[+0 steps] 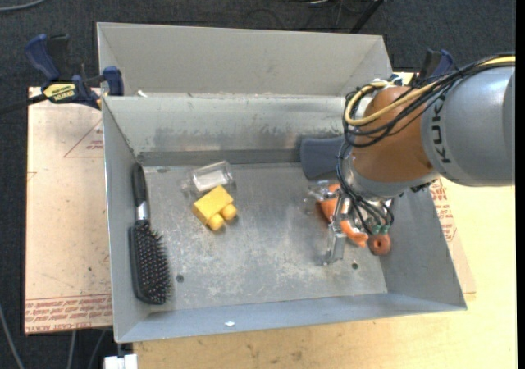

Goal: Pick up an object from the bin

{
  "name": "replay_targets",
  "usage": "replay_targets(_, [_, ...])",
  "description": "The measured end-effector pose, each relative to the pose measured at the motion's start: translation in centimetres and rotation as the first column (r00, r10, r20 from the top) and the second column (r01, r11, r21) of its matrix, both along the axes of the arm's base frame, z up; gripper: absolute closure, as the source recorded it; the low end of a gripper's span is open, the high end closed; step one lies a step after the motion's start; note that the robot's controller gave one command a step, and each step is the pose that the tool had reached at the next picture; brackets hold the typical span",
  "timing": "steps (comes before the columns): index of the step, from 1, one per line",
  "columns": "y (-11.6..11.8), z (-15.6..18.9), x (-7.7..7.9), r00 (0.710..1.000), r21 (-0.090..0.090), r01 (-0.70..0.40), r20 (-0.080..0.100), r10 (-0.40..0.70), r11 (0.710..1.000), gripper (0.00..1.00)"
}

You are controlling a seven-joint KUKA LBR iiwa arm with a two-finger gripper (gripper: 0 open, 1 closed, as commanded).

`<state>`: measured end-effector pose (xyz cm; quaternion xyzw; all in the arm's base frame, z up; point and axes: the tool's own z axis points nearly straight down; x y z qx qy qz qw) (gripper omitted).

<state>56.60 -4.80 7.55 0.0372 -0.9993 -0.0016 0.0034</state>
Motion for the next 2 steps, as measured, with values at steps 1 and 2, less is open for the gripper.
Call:
replay_targets(1, [-2.9, 1.1, 1.5, 0.995, -0.001, -0.098, 0.018, 0.098, 0.995, 0.0])
replay_targets(2, [-4.9, 1.2, 4.6, 0.988, 0.0, -0.151, 0.007, 0.151, 0.989, 0.0])
